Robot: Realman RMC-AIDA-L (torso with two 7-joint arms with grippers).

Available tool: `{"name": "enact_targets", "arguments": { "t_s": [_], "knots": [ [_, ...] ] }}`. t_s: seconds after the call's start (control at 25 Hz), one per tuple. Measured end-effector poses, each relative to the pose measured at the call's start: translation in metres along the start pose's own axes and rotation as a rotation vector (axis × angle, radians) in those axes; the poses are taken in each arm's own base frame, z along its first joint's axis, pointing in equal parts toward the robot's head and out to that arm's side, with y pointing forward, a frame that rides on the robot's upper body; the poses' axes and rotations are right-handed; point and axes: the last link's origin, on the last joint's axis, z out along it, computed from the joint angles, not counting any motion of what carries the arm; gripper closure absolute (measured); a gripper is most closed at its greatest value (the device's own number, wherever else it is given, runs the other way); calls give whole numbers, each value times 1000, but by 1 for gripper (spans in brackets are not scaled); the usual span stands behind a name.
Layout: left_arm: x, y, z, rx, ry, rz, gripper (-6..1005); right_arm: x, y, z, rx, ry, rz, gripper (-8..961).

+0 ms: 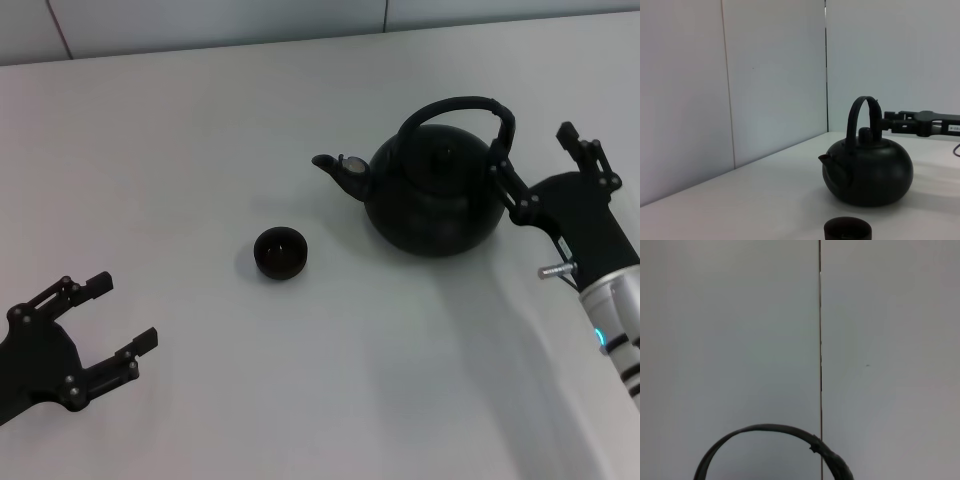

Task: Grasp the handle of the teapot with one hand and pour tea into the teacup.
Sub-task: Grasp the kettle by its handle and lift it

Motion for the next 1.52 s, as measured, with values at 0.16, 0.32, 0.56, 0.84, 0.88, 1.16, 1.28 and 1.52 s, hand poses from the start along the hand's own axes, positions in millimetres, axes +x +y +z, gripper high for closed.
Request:
{"name": "enact_targets", "arguments": {
  "t_s": [0.16,0.32,0.56,0.84,0.88,1.16,1.28,1.52],
  "knots": [
    [1,0,-1,2,8,-2,200,-1,-1,14,-8,12,-12,181],
    [1,0,-1,10,12,-3,200,-2,-1,17,-6,9,-13,183],
    [3,-1,0,11,23,-2,200,-2,-1,19,-8,9,-14,187],
    [5,-5,0,26,35,-28,200,-2,2,17,-21,12,-11,190],
    [5,-5,0,26,36,-29,200,-2,2,17,-24,11,-11,191],
    [4,-3,-3,30,35,-31,200,-3,4,20,-31,7,-14,305],
    [4,-2,-3,30,35,-32,200,-3,4,20,-32,6,-15,502],
    [4,-2,-3,32,35,-33,200,-3,4,20,-29,6,-11,807]
  ]
}}
